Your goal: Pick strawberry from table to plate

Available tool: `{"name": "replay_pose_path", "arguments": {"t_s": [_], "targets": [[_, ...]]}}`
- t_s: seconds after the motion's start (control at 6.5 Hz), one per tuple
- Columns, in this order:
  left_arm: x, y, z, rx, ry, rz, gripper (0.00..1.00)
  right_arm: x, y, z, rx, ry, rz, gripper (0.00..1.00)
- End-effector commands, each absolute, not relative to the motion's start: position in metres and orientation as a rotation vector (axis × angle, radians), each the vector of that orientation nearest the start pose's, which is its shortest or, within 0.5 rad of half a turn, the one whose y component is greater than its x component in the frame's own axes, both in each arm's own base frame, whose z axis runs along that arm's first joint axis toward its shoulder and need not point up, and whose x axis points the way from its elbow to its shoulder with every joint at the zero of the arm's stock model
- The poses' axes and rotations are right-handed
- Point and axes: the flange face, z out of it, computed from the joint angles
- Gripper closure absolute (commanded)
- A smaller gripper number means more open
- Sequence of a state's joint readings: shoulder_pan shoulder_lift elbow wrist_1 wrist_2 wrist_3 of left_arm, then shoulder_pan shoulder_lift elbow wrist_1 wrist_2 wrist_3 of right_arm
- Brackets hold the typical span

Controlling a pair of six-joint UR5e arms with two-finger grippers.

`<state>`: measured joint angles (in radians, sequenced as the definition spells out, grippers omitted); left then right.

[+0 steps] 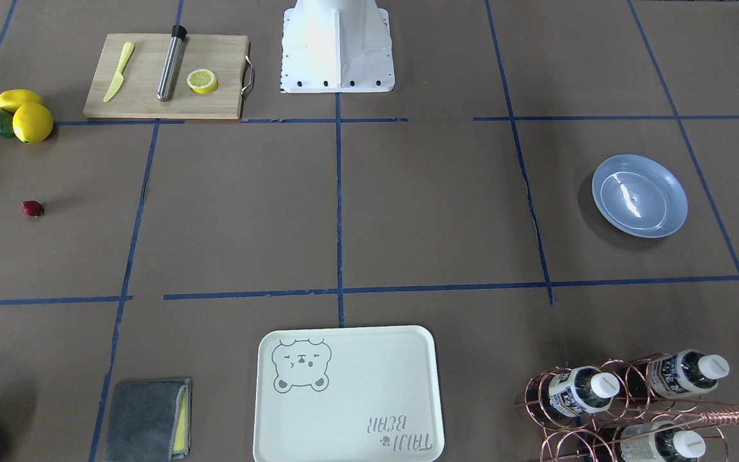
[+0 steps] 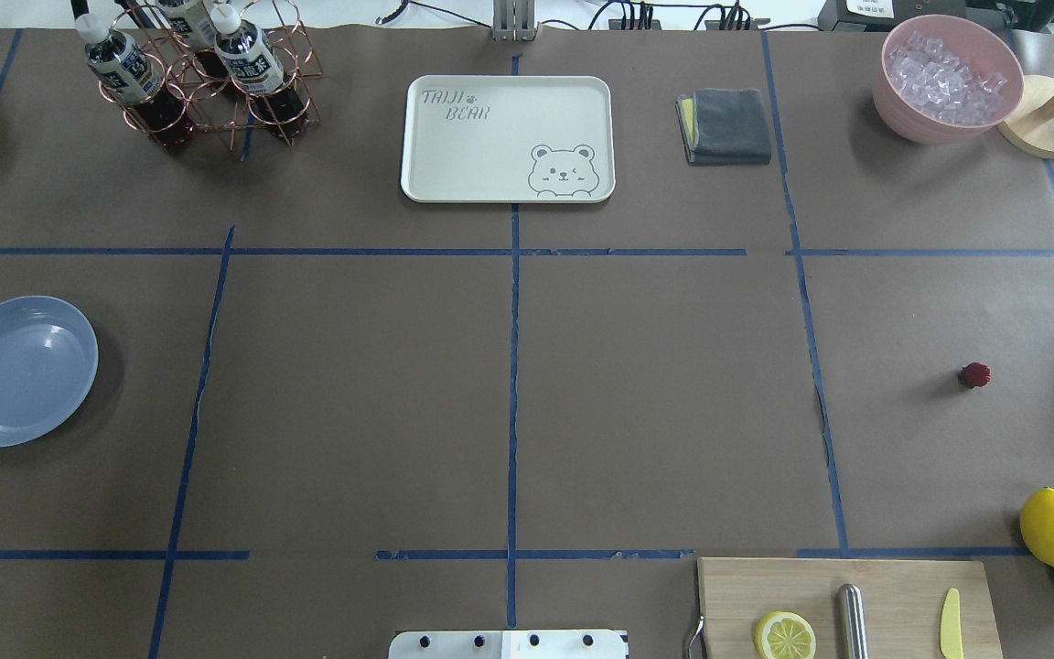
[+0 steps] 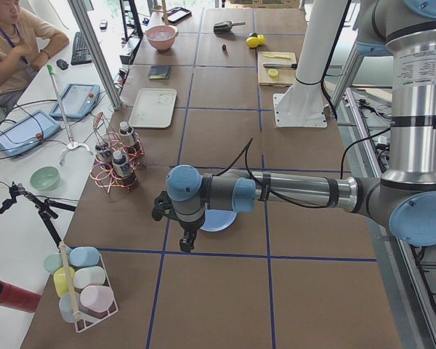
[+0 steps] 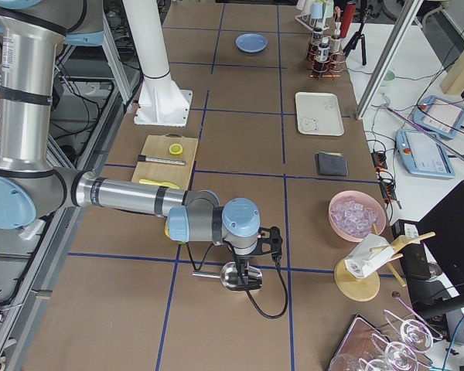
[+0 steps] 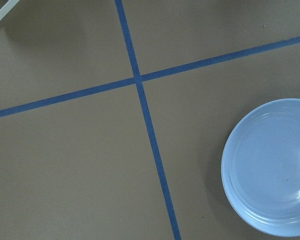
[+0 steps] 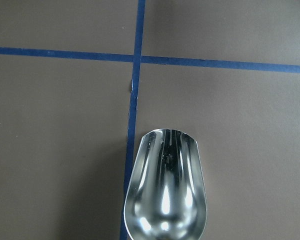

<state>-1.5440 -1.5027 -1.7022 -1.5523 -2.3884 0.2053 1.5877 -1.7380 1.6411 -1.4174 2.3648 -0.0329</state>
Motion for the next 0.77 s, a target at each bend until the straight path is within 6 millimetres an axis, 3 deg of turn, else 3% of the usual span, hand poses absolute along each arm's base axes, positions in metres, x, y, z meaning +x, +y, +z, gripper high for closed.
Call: {"name": "replay_pose_path", "arguments": {"t_s": [0.0, 0.15, 0.46, 0.62], "targets": [[-0.048, -0.467, 0.623, 0.119, 0.814, 0.240, 0.00, 0.067, -0.426, 0.679, 0.129, -0.792, -0.069, 0.00], [-0.048, -0.466, 0.625, 0.118, 0.815, 0.239, 0.00, 0.063, -0.428, 0.677, 0.140, -0.796, -0.081, 0.00], [-0.049, -0.468, 0.617, 0.156, 0.801, 0.251, 0.00, 0.021, -0.442, 0.664, 0.182, -0.805, -0.207, 0.00], [-0.049, -0.483, 0.598, 0.203, 0.796, 0.272, 0.00, 0.018, -0.472, 0.632, 0.240, -0.806, -0.200, 0.00]]}}
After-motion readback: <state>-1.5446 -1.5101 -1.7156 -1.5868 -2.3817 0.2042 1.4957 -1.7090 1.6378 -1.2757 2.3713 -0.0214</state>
